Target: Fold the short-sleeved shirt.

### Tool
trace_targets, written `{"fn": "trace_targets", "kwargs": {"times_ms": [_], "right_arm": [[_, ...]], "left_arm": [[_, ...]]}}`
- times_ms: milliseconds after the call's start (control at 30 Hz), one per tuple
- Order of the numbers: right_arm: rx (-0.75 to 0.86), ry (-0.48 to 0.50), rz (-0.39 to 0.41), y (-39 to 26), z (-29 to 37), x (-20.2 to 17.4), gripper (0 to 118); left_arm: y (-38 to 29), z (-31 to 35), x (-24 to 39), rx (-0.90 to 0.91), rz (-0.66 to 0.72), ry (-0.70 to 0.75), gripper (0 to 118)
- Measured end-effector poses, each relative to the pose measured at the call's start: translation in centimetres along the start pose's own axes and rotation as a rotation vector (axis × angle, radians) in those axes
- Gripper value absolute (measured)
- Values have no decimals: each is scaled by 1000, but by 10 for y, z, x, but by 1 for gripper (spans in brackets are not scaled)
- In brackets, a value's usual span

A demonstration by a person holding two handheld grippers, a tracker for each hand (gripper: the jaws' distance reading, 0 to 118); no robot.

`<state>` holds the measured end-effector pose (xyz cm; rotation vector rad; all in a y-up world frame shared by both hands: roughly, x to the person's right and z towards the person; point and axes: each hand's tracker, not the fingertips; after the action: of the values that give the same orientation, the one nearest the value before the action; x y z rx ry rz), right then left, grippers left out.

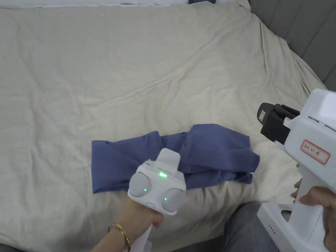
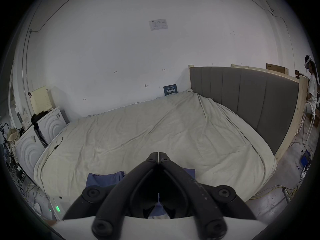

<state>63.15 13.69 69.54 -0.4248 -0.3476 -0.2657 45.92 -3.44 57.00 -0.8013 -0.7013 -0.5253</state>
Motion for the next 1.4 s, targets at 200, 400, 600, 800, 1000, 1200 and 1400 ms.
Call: {"fn": "trace_targets", "kwargs": {"times_ms": [200,400,600,800,1000,1200,1400], "right_arm": [[2,-4,19,4,2,-5,1],[14,7,40,15,1,-15,1],[9,16,59,18,-8,-26,1],[-35,27,88,12,-20,-37,1],[-61,33,117,9,-24,-42,1],[-69,19,93,9,-25,-37,1],[-87,4,100,4,-24,-32,1]], "left_arm": [[17,27,-33,48,357,-338,6],[30,61,-127,221,549,-377,118],[-9,50,-233,199,767,-526,118],[-72,22,-282,145,938,-479,118],[-104,-10,-277,-21,1056,-607,118],[-93,-24,-263,20,1084,-750,117],[-65,-42,-249,41,1082,-724,107]]}}
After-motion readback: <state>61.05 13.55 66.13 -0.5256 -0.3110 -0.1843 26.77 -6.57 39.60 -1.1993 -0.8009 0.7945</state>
